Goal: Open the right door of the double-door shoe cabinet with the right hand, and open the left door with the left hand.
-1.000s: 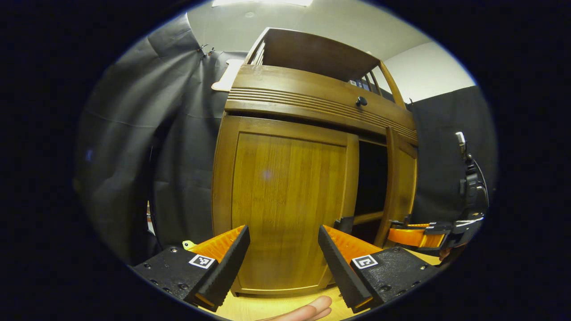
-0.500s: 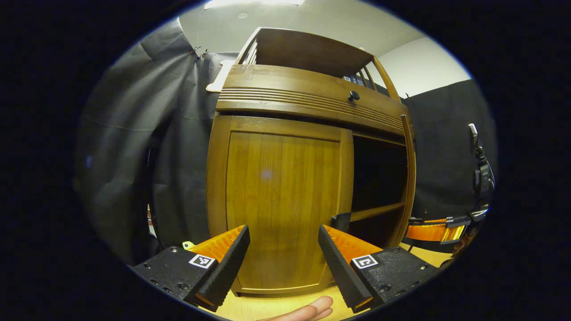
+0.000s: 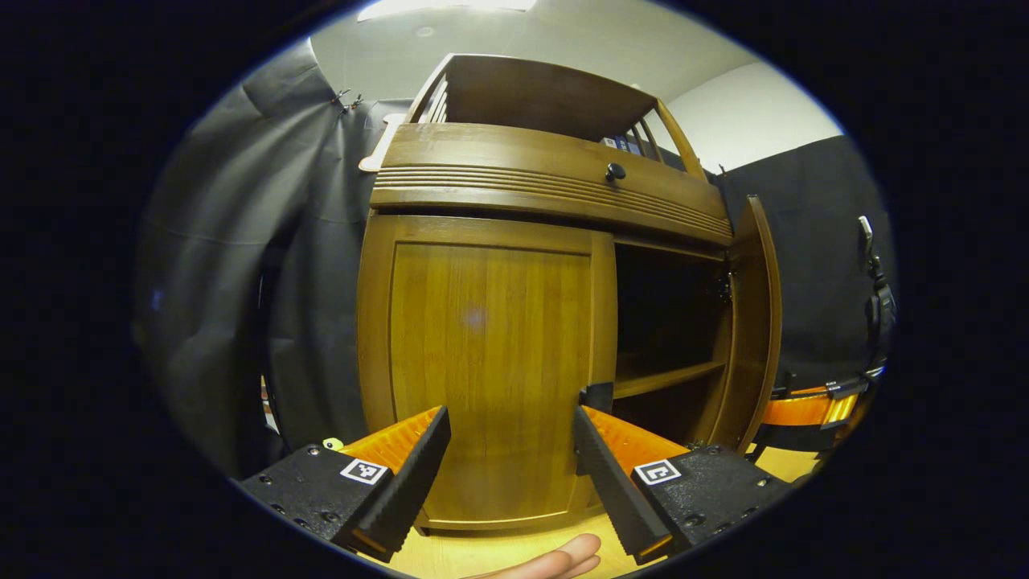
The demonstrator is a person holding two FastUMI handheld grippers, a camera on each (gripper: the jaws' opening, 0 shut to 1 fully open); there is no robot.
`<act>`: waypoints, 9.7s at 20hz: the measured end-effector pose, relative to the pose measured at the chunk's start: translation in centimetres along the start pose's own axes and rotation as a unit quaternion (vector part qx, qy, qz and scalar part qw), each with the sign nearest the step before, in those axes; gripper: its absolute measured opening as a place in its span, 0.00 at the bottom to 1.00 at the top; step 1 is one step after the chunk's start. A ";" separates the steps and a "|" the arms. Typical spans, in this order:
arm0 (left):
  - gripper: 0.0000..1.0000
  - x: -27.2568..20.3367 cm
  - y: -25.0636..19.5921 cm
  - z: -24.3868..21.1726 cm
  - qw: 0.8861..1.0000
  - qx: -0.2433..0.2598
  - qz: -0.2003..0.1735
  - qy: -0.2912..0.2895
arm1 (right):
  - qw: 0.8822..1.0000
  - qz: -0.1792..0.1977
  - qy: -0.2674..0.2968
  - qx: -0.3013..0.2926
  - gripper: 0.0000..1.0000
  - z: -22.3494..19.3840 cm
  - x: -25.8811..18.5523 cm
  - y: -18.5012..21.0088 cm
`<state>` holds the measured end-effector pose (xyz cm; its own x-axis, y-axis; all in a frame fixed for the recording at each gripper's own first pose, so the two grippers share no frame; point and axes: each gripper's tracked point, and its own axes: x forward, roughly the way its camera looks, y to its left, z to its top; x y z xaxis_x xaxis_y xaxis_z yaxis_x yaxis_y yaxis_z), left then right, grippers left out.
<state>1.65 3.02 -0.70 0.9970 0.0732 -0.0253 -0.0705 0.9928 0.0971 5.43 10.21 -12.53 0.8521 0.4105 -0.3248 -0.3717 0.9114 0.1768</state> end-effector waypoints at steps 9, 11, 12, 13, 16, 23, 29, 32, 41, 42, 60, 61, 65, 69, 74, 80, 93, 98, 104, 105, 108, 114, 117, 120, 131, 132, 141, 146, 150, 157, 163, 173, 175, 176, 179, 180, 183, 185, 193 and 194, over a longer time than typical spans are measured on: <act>0.96 -0.1 -1.2 -0.1 1.000 0.007 -0.012 -0.002 | 0.999 -0.029 -0.007 -0.012 0.30 -0.1 -3.4 -2.2; 0.92 -0.1 -1.0 0.0 1.000 0.006 -0.011 -0.003 | 0.999 -0.035 -0.009 -0.015 0.25 0.0 -4.0 -2.7; 0.92 -0.1 -1.0 0.0 1.000 0.006 -0.011 -0.003 | 0.999 -0.038 -0.007 -0.015 0.25 0.0 -4.1 -2.8; 0.96 0.0 -1.0 0.0 1.000 0.006 -0.011 -0.003 | 0.999 -0.040 -0.009 -0.015 0.25 0.0 -4.2 -3.0; 0.92 -0.1 -1.0 -0.2 1.000 0.007 -0.011 -0.001 | 0.998 -0.054 -0.010 -0.027 0.25 0.2 -5.0 -3.8; 0.92 0.3 -1.2 -0.4 1.000 0.008 -0.012 0.003 | 0.992 -0.089 -0.034 -0.078 0.25 1.0 -6.7 -5.6; 0.92 0.3 -2.0 -0.6 1.000 0.015 -0.014 0.005 | 0.990 -0.108 -0.029 -0.086 0.25 0.8 -8.2 -7.2; 0.96 0.2 -2.3 -0.7 1.000 0.019 -0.017 0.004 | 0.989 -0.123 -0.033 -0.080 0.25 0.9 -8.7 -9.2; 0.92 1.2 -2.2 -1.7 1.000 0.019 -0.008 0.015 | 0.989 -0.135 -0.043 -0.038 0.01 2.1 -11.2 -18.8; 0.96 1.5 -2.3 -2.0 1.000 0.021 -0.006 0.019 | 0.990 -0.131 -0.044 -0.036 0.00 2.2 -11.3 -19.5; 0.99 6.8 -5.1 -4.7 0.999 0.014 -0.035 0.011 | 0.954 -0.255 -0.150 -0.047 0.88 4.4 -19.8 -22.3; 0.99 6.8 -5.1 -4.6 0.999 0.012 -0.032 0.008 | 0.950 -0.263 -0.161 -0.045 1.00 4.9 -20.5 -21.9; 0.99 6.9 -6.0 -4.0 0.999 -0.003 -0.037 -0.011 | 0.938 -0.296 -0.171 -0.064 1.00 5.1 -22.3 -19.4; 0.97 8.3 -7.1 -4.8 0.999 -0.017 -0.031 -0.011 | 0.940 -0.287 -0.165 -0.087 1.00 3.8 -22.7 -14.9; 0.57 11.1 -7.7 -7.0 1.000 0.028 0.000 0.000 | 0.950 -0.241 -0.186 -0.068 1.00 2.5 -23.1 -8.5; 0.29 10.4 -8.3 -6.8 0.999 0.015 -0.029 0.024 | 0.957 -0.213 -0.175 -0.092 1.00 -0.2 -23.0 -5.1; 0.28 3.8 -8.1 -6.1 0.991 -0.034 -0.110 0.064 | 0.960 -0.208 -0.172 -0.074 0.98 -2.3 -28.6 -6.4; 0.28 1.0 -7.6 -6.0 0.988 -0.040 -0.136 0.066 | 0.960 -0.210 -0.174 -0.057 0.97 -2.0 -29.3 -6.7; 0.28 -3.1 -6.3 -5.2 0.988 -0.033 -0.143 0.052 | 0.960 -0.207 -0.179 -0.060 0.99 -0.6 -30.0 -6.1; 0.28 -3.6 -5.9 -5.0 0.987 -0.041 -0.146 0.052 | 0.960 -0.205 -0.179 -0.060 0.99 -0.6 -30.1 -6.0; 0.28 -5.3 -4.4 -5.1 0.985 -0.062 -0.150 0.063 | 0.962 -0.195 -0.181 -0.058 0.98 -0.4 -30.2 -5.2; 0.27 -7.6 -2.6 -4.8 0.987 -0.054 -0.139 0.064 | 0.964 -0.176 -0.192 -0.051 0.99 0.2 -30.7 -4.0; 0.28 -8.7 -1.4 -4.7 0.990 -0.044 -0.121 0.056 | 0.964 -0.172 -0.197 -0.049 0.97 0.2 -30.9 -3.8; 0.27 -9.4 -0.2 -4.8 0.992 -0.040 -0.107 0.053 | 0.964 -0.170 -0.202 -0.042 0.98 0.2 -30.8 -3.9; 0.27 -11.2 2.4 -4.6 0.993 -0.042 -0.095 0.049 | 0.967 -0.164 -0.196 -0.022 0.97 -0.6 -30.0 -3.6; 0.27 -11.3 2.5 -4.6 0.993 -0.045 -0.098 0.051 | 0.967 -0.163 -0.195 -0.026 0.99 -0.5 -29.8 -3.4; 0.24 -12.4 9.1 -3.8 0.999 -0.010 -0.014 0.033 | 0.972 -0.146 -0.180 -0.039 0.98 -1.2 -27.7 -1.2; 0.11 -13.1 12.9 -3.8 0.999 -0.003 0.011 0.033 | 0.975 -0.134 -0.174 -0.040 0.99 -1.6 -26.1 0.3; 0.08 -13.3 14.2 -3.5 1.000 -0.011 -0.004 0.019 | 0.977 -0.123 -0.170 -0.038 0.99 -2.0 -24.8 1.6; 0.10 -13.6 15.0 -3.5 1.000 0.008 -0.023 0.012 | 0.979 -0.118 -0.162 -0.035 0.99 -2.5 -23.6 2.5; 0.45 -14.8 16.8 -3.5 1.000 0.002 -0.001 0.018 | 0.980 -0.118 -0.159 -0.031 0.99 -3.0 -23.5 2.7; 0.97 -16.9 18.9 -1.9 0.997 -0.004 0.068 0.037 | 0.980 -0.113 -0.164 -0.021 0.99 -3.4 -24.8 2.5; 0.99 -18.1 18.3 -0.5 0.996 -0.024 0.073 0.032 | 0.979 -0.117 -0.165 -0.023 0.99 -3.3 -25.1 2.0; 0.96 -18.6 18.1 0.1 0.996 -0.033 0.081 0.029 | 0.979 -0.119 -0.167 -0.022 0.99 -3.0 -25.2 1.8; 0.92 -19.6 17.3 1.5 0.994 -0.026 0.104 0.025 | 0.978 -0.115 -0.172 -0.016 0.99 -2.6 -25.7 1.7; 0.94 -19.7 16.6 2.2 0.994 -0.018 0.104 0.019 | 0.978 -0.116 -0.171 -0.018 0.97 -2.5 -25.9 1.6; 0.92 -20.2 14.7 4.4 0.994 -0.001 0.105 0.003 | 0.977 -0.127 -0.169 -0.039 0.99 -1.9 -26.6 0.9; 0.92 -20.4 13.4 5.8 0.995 -0.004 0.104 -0.010 | 0.975 -0.136 -0.167 -0.051 0.99 -1.6 -27.1 0.1; 0.92 -18.9 6.5 8.4 0.997 -0.004 0.061 -0.043 | 0.973 -0.139 -0.170 -0.070 0.99 -0.8 -28.3 -0.9; 0.92 -18.5 5.7 8.4 0.998 -0.004 0.054 -0.044 | 0.973 -0.138 -0.171 -0.069 0.99 -0.8 -28.3 -1.0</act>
<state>-16.90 6.48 8.68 0.9826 0.1713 0.0713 -0.1771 0.9804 0.0864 -18.57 -2.26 -4.23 0.9906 0.1365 -0.0091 -0.1366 0.9906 -0.0084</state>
